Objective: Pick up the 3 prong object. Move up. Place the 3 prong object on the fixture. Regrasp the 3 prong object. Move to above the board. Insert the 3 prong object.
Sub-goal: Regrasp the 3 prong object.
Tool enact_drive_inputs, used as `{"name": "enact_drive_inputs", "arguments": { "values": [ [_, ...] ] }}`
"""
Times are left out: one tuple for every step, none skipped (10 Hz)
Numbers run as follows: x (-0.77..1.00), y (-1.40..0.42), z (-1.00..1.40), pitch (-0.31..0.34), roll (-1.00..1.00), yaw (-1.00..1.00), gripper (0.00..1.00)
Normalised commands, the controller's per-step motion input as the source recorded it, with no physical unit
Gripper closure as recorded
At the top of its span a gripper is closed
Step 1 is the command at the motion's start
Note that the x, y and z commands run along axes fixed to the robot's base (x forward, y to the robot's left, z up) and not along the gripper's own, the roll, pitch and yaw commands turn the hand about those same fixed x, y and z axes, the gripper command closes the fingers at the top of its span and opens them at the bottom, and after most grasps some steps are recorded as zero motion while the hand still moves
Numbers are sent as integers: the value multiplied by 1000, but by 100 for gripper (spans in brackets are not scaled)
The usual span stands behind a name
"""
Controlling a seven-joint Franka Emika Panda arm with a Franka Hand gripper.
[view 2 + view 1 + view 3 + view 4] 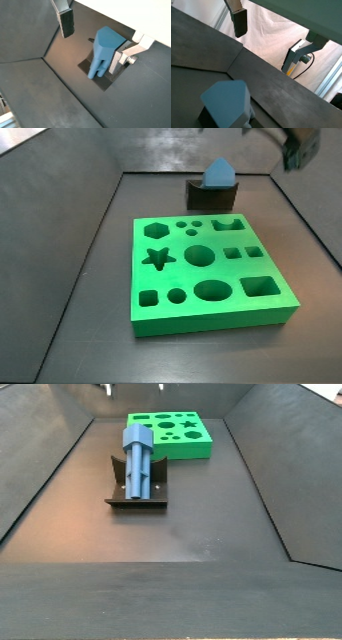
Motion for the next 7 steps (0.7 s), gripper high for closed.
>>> {"name": "enact_drive_inputs", "arguments": {
  "values": [
    [83,28,-1000,-63,96,153,0],
    [95,26,-1000,-96,84,114,0],
    [107,21,-1000,-102,85,81,0],
    [122,15,-1000,-102,86,47,0],
    [128,8,-925,-86,89,14,0],
    [119,5,-812,-76,91,1,0],
    [98,2,-592,-53,87,-16,0]
  ]
}}
